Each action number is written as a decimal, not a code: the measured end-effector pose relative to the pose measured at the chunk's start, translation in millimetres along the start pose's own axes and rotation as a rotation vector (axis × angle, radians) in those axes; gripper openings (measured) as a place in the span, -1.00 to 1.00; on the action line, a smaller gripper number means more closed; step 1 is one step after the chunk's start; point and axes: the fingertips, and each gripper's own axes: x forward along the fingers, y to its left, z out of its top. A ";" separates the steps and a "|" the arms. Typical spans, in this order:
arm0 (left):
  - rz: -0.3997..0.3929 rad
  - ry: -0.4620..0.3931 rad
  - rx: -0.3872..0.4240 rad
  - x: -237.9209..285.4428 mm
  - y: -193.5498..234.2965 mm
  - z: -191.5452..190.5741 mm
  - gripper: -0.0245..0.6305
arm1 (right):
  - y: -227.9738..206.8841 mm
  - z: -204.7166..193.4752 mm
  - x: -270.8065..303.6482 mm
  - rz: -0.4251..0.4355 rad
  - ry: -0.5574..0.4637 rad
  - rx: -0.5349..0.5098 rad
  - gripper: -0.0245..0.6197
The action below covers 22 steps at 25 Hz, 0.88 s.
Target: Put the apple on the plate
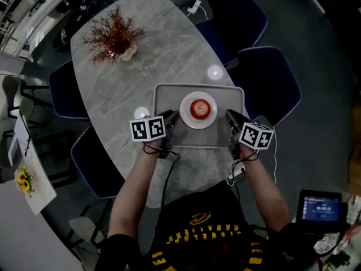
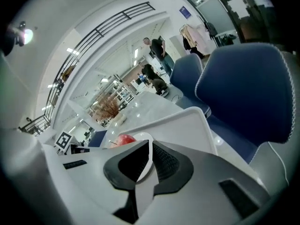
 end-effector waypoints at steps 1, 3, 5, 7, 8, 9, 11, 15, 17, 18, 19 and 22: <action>-0.011 -0.027 0.019 -5.3 -6.3 3.0 -0.57 | 4.0 5.5 -6.4 -0.005 -0.035 -0.032 -0.84; -0.020 -0.083 0.072 -18.3 -20.0 8.4 -0.58 | 15.2 15.3 -21.2 -0.010 -0.102 -0.099 -0.84; -0.014 -0.135 0.148 -34.8 -35.7 12.3 -0.58 | 30.3 20.9 -36.7 -0.007 -0.150 -0.161 -0.84; -0.015 -0.177 0.223 -51.0 -53.1 13.3 -0.58 | 47.8 22.2 -48.6 0.004 -0.173 -0.224 -0.84; -0.016 -0.194 0.256 -58.7 -61.1 12.0 -0.58 | 56.9 21.6 -53.2 0.010 -0.179 -0.258 -0.84; -0.016 -0.210 0.286 -66.4 -68.6 9.4 -0.58 | 66.0 20.5 -57.7 0.016 -0.184 -0.291 -0.84; -0.009 -0.243 0.342 -82.1 -83.2 1.8 -0.58 | 82.8 17.9 -68.0 0.023 -0.198 -0.347 -0.84; 0.008 -0.332 0.408 -113.0 -108.6 -15.3 -0.92 | 109.8 14.1 -90.3 0.036 -0.250 -0.409 -0.84; -0.009 -0.355 0.423 -126.0 -119.7 -27.5 -0.92 | 123.1 10.4 -100.3 0.048 -0.281 -0.422 -0.84; -0.018 -0.362 0.434 -132.3 -125.5 -33.9 -0.92 | 130.0 8.0 -105.2 0.056 -0.292 -0.425 -0.84; -0.026 -0.368 0.446 -138.4 -131.5 -40.3 -0.92 | 137.1 5.1 -110.1 0.065 -0.300 -0.429 -0.84; -0.045 -0.374 0.476 -154.2 -146.9 -61.0 -0.92 | 157.8 -11.3 -122.7 0.113 -0.287 -0.430 -0.84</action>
